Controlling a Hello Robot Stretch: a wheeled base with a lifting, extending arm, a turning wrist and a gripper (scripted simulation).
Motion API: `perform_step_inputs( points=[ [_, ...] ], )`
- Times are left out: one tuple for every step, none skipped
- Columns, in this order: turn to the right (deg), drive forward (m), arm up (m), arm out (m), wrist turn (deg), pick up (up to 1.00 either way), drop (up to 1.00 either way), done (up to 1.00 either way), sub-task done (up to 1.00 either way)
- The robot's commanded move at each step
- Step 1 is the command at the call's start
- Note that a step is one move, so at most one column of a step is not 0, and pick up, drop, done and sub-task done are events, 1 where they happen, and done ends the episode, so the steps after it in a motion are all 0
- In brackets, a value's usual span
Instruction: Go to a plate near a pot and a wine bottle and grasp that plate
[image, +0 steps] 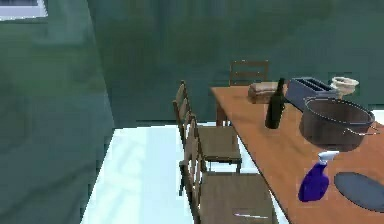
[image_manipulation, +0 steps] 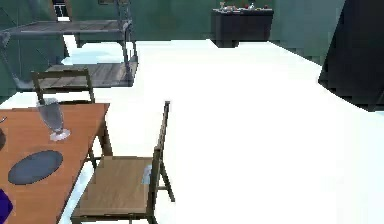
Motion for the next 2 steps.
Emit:
perform_step_inputs(
  points=[
    [-36.0, 0.00, 0.00, 0.00, 0.0, 0.00, 0.00, 0.00, 0.00],
    [45.0, 0.00, 0.00, 0.00, 0.0, 0.00, 0.00, 0.00, 0.00]
  ],
)
